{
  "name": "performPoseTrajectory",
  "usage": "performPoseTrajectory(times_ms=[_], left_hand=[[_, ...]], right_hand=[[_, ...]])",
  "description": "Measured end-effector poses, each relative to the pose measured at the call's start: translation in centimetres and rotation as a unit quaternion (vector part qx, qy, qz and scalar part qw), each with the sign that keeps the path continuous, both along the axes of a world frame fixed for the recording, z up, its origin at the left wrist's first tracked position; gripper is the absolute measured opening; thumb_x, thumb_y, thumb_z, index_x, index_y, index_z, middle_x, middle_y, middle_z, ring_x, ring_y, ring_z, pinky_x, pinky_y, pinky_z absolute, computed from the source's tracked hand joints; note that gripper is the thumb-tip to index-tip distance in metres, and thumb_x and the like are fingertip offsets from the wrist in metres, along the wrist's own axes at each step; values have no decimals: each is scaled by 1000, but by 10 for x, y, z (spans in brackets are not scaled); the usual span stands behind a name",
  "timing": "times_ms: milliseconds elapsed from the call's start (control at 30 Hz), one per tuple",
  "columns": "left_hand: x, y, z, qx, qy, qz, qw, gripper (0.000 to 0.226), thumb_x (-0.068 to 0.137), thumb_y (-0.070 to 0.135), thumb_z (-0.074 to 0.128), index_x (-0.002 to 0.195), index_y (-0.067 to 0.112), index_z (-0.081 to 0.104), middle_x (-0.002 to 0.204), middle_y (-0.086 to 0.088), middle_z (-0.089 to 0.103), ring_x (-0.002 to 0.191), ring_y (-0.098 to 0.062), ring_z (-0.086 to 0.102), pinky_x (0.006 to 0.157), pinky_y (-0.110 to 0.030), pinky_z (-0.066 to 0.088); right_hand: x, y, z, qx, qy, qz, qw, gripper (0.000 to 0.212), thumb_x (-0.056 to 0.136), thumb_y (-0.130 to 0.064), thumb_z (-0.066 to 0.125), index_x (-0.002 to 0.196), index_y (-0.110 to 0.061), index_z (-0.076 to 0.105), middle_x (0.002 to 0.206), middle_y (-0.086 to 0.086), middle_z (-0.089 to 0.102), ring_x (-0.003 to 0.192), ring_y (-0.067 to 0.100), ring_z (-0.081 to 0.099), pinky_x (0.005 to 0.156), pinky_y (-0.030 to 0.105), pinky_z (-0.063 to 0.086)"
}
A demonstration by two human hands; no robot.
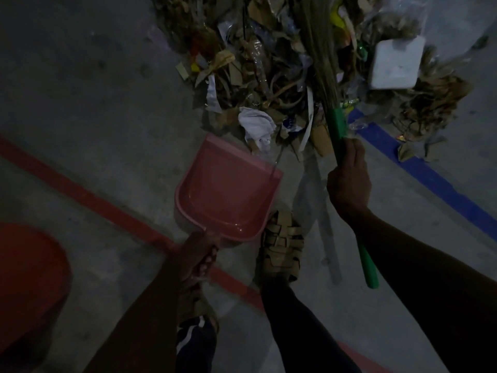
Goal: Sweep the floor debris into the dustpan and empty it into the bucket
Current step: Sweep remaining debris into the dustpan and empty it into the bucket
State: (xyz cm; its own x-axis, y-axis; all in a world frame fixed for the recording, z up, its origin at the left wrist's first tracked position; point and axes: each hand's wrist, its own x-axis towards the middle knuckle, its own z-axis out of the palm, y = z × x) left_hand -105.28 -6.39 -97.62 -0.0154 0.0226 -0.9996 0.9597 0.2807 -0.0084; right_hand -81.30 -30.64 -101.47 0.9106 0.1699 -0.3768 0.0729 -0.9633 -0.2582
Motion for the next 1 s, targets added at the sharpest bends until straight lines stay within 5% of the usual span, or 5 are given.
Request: performPoseTrajectory(times_ms=[333, 433, 833, 1000], left_hand=[[72, 25, -27, -7, -43, -28, 999, 37, 81, 20, 56, 48, 17, 40, 42, 0, 31, 30, -13, 24, 44, -13, 21], [84, 35, -29, -1, -57, -47, 997, 37, 83, 19, 57, 50, 17, 40, 43, -1, 31, 29, -14, 25, 40, -12, 22], [119, 61, -27, 22, -54, -125, 990, 40, 87, 17, 55, 51, 16, 39, 41, 1, 30, 29, -13, 22, 42, -13, 18], [112, 50, -30, 29, -52, -105, 993, 38, 89, 18, 55, 54, 14, 42, 41, 0, 32, 29, -14, 24, 41, -13, 19]], right_hand=[[-3, -2, -12, 9, 7, 1, 1000, 73, 85, -2, 53, 150, -21, 26, 159, 4, 25, 122, 36, 48, 72, 43, 51], [-3, -5, -11, 41, 21, 18, 999, 74, 81, -5, 60, 148, -20, 32, 159, 5, 28, 125, 35, 49, 71, 35, 45], [-59, -8, 1, 96, 72, 94, 988, 76, 65, -12, 71, 134, -22, 40, 137, -2, 42, 95, 22, 58, 58, 28, 47], [-56, -14, 7, 106, 10, 73, 992, 78, 69, -10, 70, 141, -20, 42, 140, 2, 46, 95, 21, 60, 55, 27, 46]])
